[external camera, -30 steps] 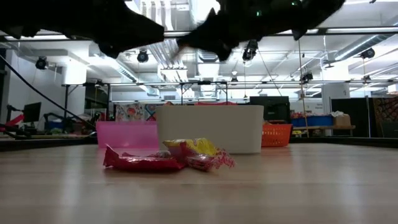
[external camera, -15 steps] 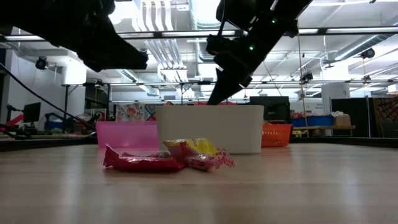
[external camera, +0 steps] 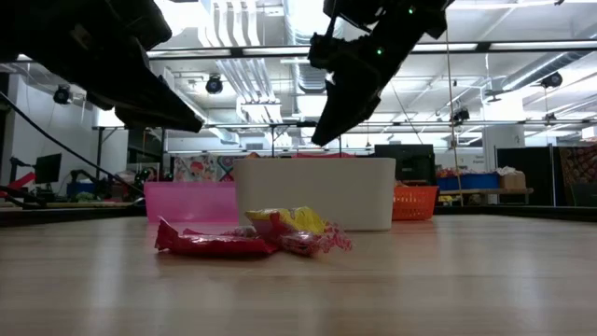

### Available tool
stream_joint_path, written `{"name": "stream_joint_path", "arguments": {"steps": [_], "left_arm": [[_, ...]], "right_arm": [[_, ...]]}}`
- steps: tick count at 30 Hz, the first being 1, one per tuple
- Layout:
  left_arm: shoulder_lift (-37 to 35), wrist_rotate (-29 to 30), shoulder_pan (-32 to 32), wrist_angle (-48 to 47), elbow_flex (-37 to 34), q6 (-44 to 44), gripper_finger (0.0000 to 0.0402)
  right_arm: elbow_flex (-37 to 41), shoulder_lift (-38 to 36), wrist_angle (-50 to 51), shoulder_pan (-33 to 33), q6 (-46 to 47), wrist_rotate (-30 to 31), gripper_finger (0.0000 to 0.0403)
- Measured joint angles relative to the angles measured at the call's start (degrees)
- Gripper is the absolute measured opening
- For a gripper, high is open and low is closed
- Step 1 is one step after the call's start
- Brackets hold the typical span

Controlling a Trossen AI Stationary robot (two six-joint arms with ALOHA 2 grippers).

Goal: Sort candy
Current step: Put the red chocolate into the red bin

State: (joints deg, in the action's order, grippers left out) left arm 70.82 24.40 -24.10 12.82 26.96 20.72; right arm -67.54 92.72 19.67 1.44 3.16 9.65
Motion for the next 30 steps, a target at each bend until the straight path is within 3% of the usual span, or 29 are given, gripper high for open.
{"name": "stream_joint_path", "arguments": {"steps": [9, 17, 26, 30], "left_arm": [[7.9, -4.46, -0.52, 1.39, 0.24, 3.52, 0.0155], [17.68, -4.99, -1.09, 11.57, 0.66, 4.43, 0.0208], [28.05, -7.19, -2.16, 24.06, 1.92, 3.85, 0.021], [31.95, -7.7, -2.52, 24.94, 3.39, 4.33, 0.0209]], "right_arm": [[-0.73, -3.2, 6.85, -2.97, 1.35, -2.68, 0.0203], [-0.65, -4.49, 9.96, -6.55, 3.65, -2.63, 0.0203], [-0.27, -4.5, 9.8, -9.12, 3.93, -2.64, 0.0203], [0.12, -4.5, 9.74, -9.75, 4.45, -2.61, 0.0203]]}}
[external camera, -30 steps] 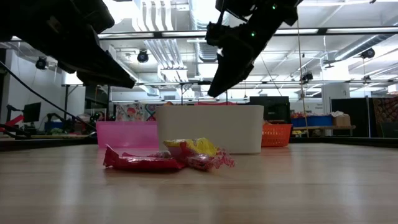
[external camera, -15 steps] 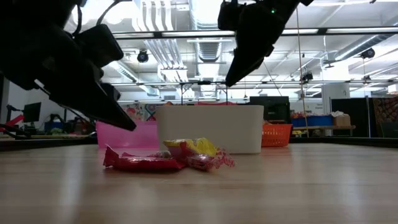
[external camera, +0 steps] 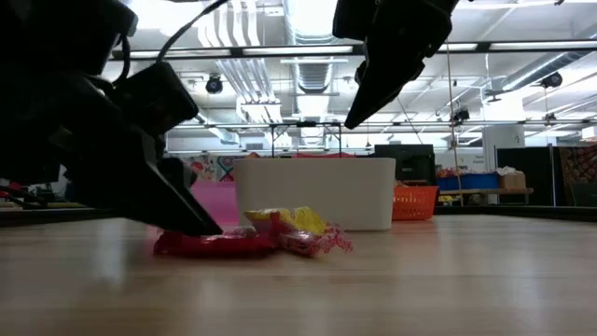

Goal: Sort candy
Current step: Put the red chocolate into the red bin

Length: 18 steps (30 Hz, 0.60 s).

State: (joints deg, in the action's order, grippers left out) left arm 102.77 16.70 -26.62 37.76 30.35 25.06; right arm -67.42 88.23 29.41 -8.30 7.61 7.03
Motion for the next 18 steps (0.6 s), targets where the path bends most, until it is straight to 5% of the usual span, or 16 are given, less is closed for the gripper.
{"name": "stream_joint_path", "arguments": {"steps": [18], "left_arm": [[1.94, -0.8, -0.19, -2.24, 0.15, 2.62, 0.0179]], "right_arm": [[0.53, 0.0, -0.11, -2.05, 2.1, 0.08, 0.0203]]}}
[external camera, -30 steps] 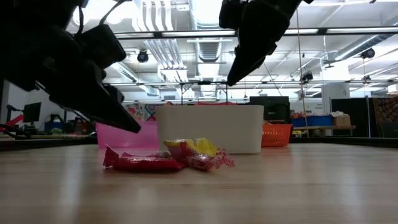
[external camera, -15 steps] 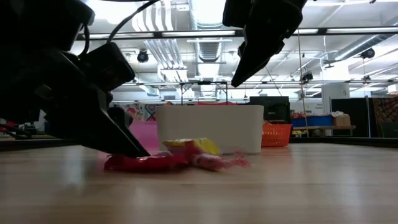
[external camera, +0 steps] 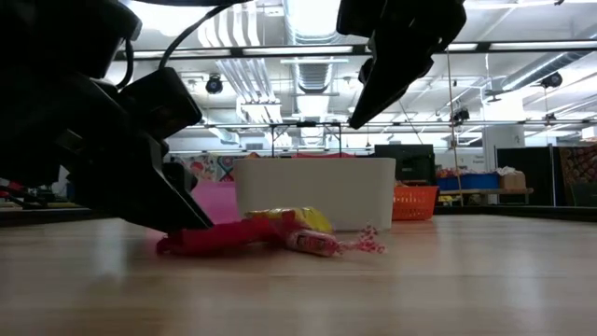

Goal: Sort candy
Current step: Put the red chocolate into the red bin

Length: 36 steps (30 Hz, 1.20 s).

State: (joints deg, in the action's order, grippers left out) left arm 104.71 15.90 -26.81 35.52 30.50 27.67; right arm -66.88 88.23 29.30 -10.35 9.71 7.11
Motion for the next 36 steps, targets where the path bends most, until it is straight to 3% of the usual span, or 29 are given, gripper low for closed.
{"name": "stream_joint_path", "arguments": {"steps": [9, 14, 23, 30, 33, 36], "left_arm": [[0.04, 0.09, 0.09, -0.53, -0.2, 1.21, 0.0072], [-1.04, -2.65, -0.04, -0.82, -0.3, 1.6, 0.0028], [-7.09, -8.41, -0.04, -6.93, -0.61, 1.45, 0.0034], [-18.62, -8.62, -0.09, -16.39, -0.52, 0.41, 0.0036], [-25.18, -6.67, 0.36, -23.15, -0.52, -0.36, 0.0036], [-31.94, 1.38, 2.33, -32.22, -0.48, -0.65, 0.0036]], "right_arm": [[0.03, 0.0, 0.0, -1.04, 0.18, 0.42, 0.0203], [0.03, 0.0, 0.0, -1.18, 0.2, 0.4, 0.0203], [0.06, 0.0, 0.41, -1.4, 0.17, 0.39, 0.0203], [0.06, -1.53, 3.15, -2.3, -0.13, -0.08, 0.0203], [0.06, -2.77, 4.9, -2.42, -0.08, -0.11, 0.0203], [0.06, -4.24, 7.05, -2.4, -0.15, -0.06, 0.0203]]}}
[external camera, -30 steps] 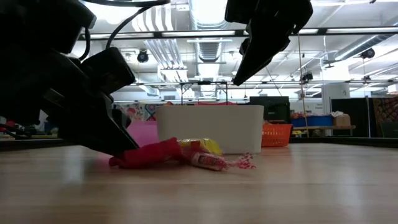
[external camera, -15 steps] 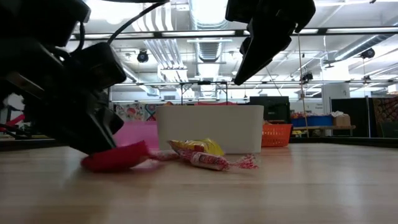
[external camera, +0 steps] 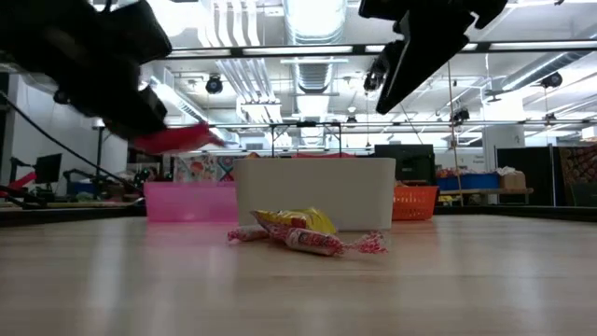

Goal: Sort candy
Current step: Put the red chocolate into the red bin

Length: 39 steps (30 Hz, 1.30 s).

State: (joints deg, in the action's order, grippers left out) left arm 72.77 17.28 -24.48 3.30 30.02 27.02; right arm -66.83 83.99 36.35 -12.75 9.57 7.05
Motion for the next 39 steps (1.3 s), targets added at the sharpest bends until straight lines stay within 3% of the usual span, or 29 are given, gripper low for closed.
{"name": "stream_joint_path", "arguments": {"steps": [5, 9, 12, 15, 19, 23, 39], "left_arm": [[-10.07, 12.64, 11.07, -16.72, 1.57, -0.43, 0.0037], [-14.42, 14.7, 26.97, -23.52, 3.82, -4.72, 0.0037], [-15.34, 11.14, 39.59, -24.33, 4.99, -9.19, 0.0037], [-13.8, 3.07, 50.84, -23.86, 5.68, -12.22, 0.0037], [-10.01, -4.59, 60.68, -22.05, 5.75, -16.83, 0.0037], [-7.04, -5.86, 63.51, -20.95, 5.92, -20.23, 0.0037], [-0.03, -5.84, 63.48, -20.88, 10.58, -23.62, 0.0037]], "right_arm": [[0.64, -3.03, 0.81, 0.02, -1.86, 1.89, 0.0203], [1.31, -4.3, 0.3, 0.04, -3.46, 4.92, 0.0203], [2.6, -4.75, -1.84, 0.42, -4.21, 6.68, 0.0203], [4.79, -5.11, -4.33, 1.02, -5.04, 7.0, 0.0203], [7.45, -5.2, -7.32, 2.01, -5.51, 7.02, 0.0203], [9.59, -5.25, -9.95, 2.43, -3.8, 7.15, 0.0203], [10.99, -5.2, -15.09, 2.4, -1.47, 7.09, 0.0203]]}}
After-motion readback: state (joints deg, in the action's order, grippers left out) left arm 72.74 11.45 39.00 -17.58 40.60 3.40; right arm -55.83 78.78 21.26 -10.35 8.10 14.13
